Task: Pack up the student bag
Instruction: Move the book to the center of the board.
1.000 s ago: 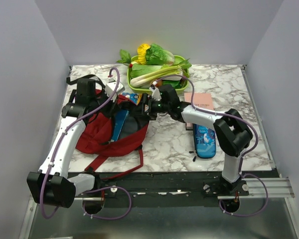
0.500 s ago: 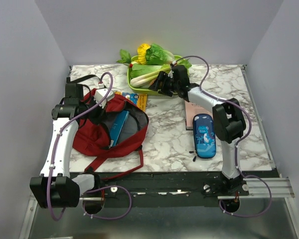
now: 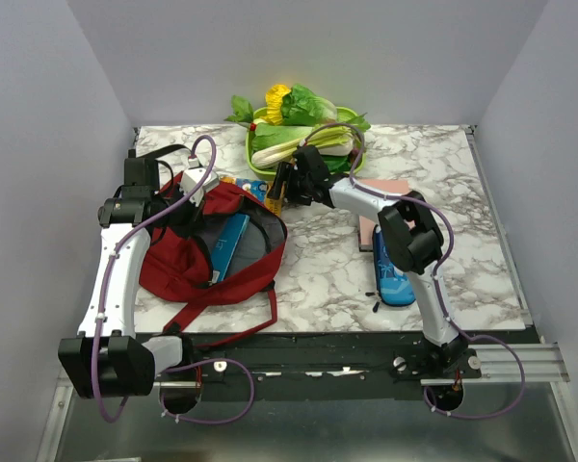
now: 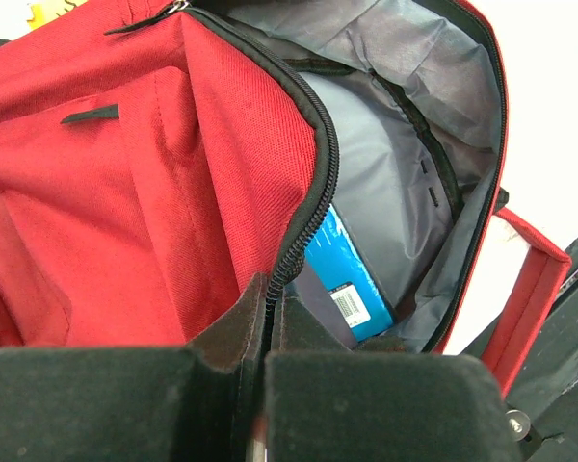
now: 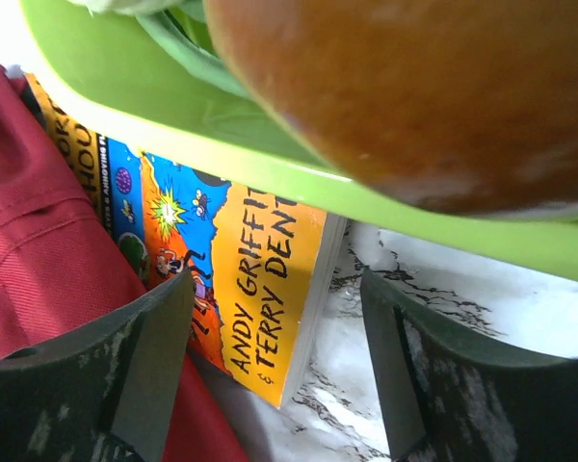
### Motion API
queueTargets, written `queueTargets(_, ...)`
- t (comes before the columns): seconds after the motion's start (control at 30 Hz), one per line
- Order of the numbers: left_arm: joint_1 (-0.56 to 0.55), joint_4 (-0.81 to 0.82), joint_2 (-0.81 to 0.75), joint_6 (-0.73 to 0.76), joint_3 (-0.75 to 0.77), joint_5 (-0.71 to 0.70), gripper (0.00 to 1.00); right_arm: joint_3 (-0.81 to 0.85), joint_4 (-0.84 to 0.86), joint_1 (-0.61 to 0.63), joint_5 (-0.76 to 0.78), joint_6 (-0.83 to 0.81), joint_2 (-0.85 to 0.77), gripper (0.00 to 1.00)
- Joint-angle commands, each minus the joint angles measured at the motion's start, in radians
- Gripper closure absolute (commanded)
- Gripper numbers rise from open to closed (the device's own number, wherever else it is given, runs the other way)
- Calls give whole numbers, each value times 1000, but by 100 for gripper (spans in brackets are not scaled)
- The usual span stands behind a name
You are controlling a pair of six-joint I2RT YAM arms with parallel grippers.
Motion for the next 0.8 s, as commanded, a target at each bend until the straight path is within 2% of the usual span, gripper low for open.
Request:
queueTargets(0.0,18,-26,19,-2,47,31,100,51,-55,26,86,23,51,24)
queueTargets(0.17,27,-21,31,4,55,41,100,67,-75,48,126,54,72,35)
queueTargets(0.23,32,-20,37,7,58,47,100,86,-78,49,135,56,83,43)
queueTargets(0.27,33,-20,37,5,61,49,100,97,-82,51,135,56,89,48)
queueTargets(0.3,38,-21,39,5,65,51,100,109,-105,52,135,57,97,61)
queueTargets(0.4,41,-21,42,4,70,60,100,145,-130,57,135,66,107,79)
queueTargets(0.57,47,-21,39,4,72,66,100,116,-134,56,133,74,88,99)
queueTargets(0.77,50,-20,40,-2,81,75,100,-13,-131,54,178,71,-17,99)
